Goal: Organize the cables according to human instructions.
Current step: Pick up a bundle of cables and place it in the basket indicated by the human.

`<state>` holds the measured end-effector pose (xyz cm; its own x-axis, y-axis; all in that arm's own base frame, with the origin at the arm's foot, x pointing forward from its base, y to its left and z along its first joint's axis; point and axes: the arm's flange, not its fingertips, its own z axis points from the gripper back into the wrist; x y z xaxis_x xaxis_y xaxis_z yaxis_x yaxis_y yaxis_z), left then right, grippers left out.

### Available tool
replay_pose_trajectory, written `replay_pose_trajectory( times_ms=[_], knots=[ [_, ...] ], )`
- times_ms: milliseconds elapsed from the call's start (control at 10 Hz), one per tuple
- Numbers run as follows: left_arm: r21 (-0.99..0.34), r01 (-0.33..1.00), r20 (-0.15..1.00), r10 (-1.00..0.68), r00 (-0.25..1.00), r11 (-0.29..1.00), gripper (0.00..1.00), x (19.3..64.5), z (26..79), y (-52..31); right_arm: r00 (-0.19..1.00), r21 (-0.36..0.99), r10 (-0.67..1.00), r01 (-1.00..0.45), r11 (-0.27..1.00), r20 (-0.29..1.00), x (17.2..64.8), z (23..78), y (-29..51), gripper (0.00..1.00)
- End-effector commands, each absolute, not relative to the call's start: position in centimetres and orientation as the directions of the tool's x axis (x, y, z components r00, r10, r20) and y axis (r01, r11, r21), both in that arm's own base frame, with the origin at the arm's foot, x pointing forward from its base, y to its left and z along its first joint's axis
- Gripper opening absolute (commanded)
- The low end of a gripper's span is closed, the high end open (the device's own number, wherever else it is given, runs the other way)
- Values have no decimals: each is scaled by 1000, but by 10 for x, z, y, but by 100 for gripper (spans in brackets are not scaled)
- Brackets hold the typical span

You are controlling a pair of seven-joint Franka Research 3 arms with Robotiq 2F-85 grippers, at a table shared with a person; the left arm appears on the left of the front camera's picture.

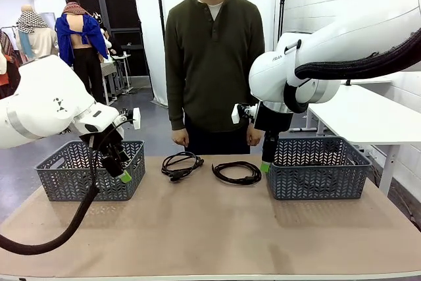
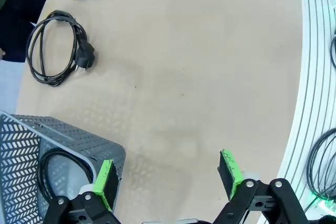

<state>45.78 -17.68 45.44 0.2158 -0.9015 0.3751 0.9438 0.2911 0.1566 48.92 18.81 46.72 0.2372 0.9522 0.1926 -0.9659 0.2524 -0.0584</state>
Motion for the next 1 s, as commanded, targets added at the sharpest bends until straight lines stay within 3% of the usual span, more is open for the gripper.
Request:
replay_pose_trajectory(
  times_ms=[0,900],
  knots=[
    [146,945,373,-901,222,293,100,460,459,-174,242,-58,951,-965,257,191,489,466,188,100],
    [146,945,373,-901,222,293,100,460,459,-174,242,-58,951,-965,257,191,489,466,188,100]
  ],
)
